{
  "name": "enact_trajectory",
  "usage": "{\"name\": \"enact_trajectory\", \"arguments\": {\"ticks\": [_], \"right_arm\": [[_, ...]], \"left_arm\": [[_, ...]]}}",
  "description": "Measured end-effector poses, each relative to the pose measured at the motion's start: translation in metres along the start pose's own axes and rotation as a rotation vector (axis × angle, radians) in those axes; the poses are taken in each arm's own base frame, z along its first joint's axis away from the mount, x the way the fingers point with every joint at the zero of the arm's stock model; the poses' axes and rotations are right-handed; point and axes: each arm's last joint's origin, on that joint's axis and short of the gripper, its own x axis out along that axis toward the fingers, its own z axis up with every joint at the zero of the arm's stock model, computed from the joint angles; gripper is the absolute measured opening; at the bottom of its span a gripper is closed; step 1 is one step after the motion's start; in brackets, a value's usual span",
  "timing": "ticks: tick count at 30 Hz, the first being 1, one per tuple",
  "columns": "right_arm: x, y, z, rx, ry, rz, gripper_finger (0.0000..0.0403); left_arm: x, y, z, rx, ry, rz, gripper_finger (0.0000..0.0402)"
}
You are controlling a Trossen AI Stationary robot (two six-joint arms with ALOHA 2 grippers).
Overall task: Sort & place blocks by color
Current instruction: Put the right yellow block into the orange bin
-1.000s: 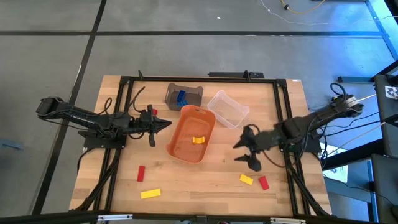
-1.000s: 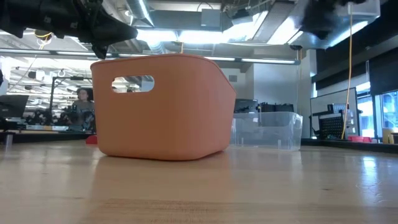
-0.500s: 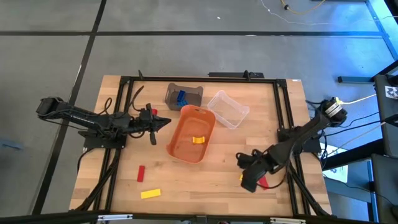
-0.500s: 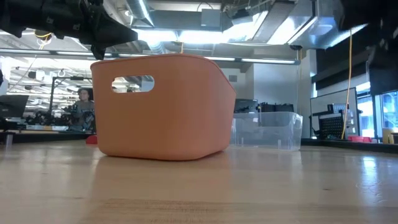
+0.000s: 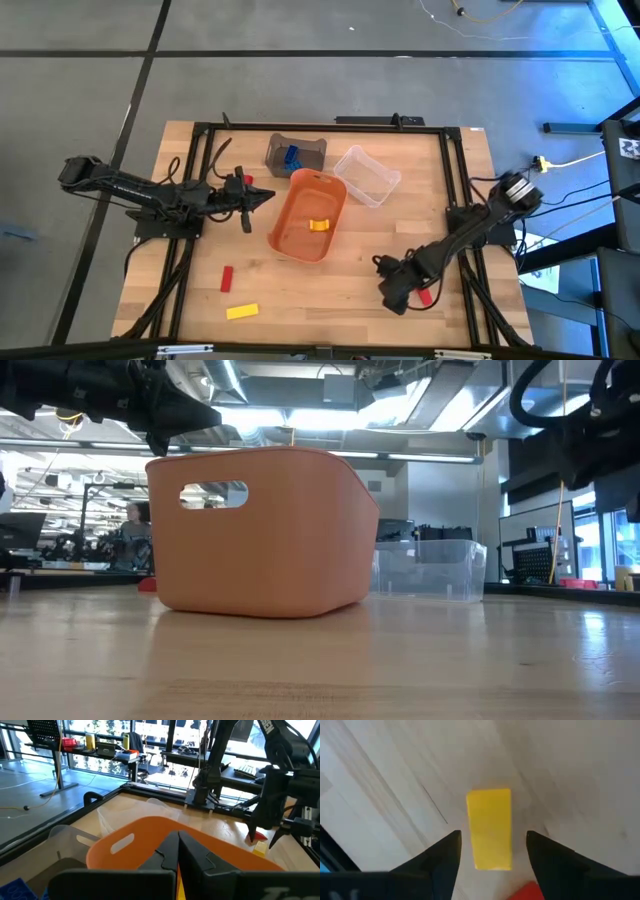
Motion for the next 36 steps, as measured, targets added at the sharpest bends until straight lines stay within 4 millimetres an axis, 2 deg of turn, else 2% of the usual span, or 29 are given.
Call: {"name": "enact_trajectory", "arguments": {"ticks": [8, 14, 17, 22, 27, 29, 31, 36], "right_arm": [[0.017, 0.001, 0.002, 0.001, 0.016, -0.040, 0.0224], [0.021, 0.001, 0.002, 0.000, 0.010, -0.059, 0.0220], [0.020, 0.001, 0.001, -0.015, -0.016, -0.074, 0.0199], [0.020, 0.001, -0.001, -0.069, -0.025, -0.094, 0.0123], [0.020, -0.001, -0.001, -0.152, -0.020, -0.113, 0.0123], [0.017, -0.003, -0.001, -0.184, -0.036, -0.132, 0.0123], [0.011, -0.014, 0.001, -0.203, -0.065, -0.217, 0.0123], [-0.024, -0.026, -0.001, -0.222, -0.240, -0.267, 0.0123]], "left_arm": [[0.000, 0.000, -0.003, 0.012, 0.026, 0.004, 0.0000], [0.000, 0.000, -0.002, 0.010, 0.022, 0.004, 0.0000], [0.000, 0.000, -0.002, 0.010, 0.021, 0.007, 0.0000], [0.000, 0.001, -0.002, -0.016, 0.019, 0.011, 0.0000], [0.000, 0.001, -0.002, -0.017, 0.019, 0.012, 0.0000], [0.000, 0.001, -0.002, -0.017, 0.019, 0.012, 0.0000], [0.000, 0.001, -0.002, -0.017, 0.018, 0.014, 0.0000], [0.000, 0.001, -0.002, -0.018, 0.017, 0.017, 0.0000]]}}
